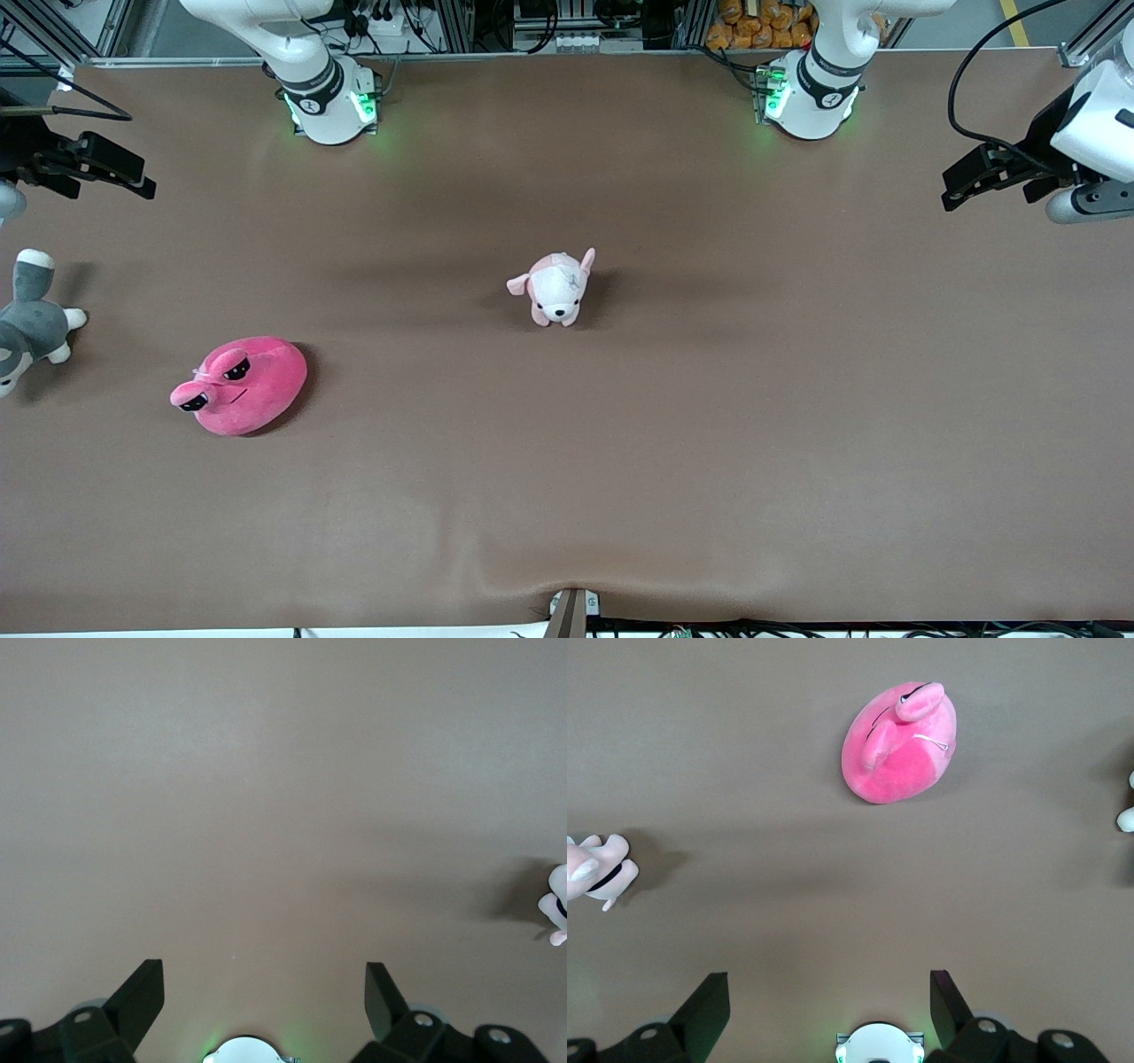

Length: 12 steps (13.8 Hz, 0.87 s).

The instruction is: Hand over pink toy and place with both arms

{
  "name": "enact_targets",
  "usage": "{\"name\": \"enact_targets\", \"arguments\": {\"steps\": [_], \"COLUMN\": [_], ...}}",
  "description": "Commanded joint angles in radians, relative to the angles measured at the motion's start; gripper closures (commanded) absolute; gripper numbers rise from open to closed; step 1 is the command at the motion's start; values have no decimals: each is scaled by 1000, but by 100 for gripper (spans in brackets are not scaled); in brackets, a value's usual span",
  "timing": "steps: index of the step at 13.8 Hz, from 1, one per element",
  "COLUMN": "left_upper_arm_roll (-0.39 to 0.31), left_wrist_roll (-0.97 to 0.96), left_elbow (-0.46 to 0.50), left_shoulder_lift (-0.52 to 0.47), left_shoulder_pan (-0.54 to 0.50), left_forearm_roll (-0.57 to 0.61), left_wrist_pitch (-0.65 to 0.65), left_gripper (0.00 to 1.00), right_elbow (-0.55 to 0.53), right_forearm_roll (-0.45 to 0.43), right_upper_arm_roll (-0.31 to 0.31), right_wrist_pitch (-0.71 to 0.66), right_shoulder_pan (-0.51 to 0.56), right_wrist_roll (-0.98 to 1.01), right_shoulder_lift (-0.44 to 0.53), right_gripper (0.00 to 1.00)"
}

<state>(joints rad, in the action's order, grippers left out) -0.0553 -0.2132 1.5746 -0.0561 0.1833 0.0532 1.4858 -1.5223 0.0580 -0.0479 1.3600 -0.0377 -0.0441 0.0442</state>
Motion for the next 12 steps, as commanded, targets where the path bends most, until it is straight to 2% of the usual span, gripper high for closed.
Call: {"name": "enact_targets", "arguments": {"steps": [1,12], "left_upper_arm_roll": [0,20], "left_wrist_roll": [18,81], "left_elbow": [-28,-45], "left_shoulder_lift": [15,2], "left_shoulder_pan": [7,-8], "left_forearm_roll": [8,-7], "left_wrist_pitch": [-13,-47], "left_gripper": [0,0], "right_elbow": [13,13], "right_forearm_roll": [-23,-26], "right_upper_arm_roll": [-9,-17], "right_wrist_pitch": [-7,-10], "right_shoulder_pan": [-13,4], "right_wrist_roll": [0,3], "right_shoulder_lift": [-4,-3], "right_gripper": [0,0]}}
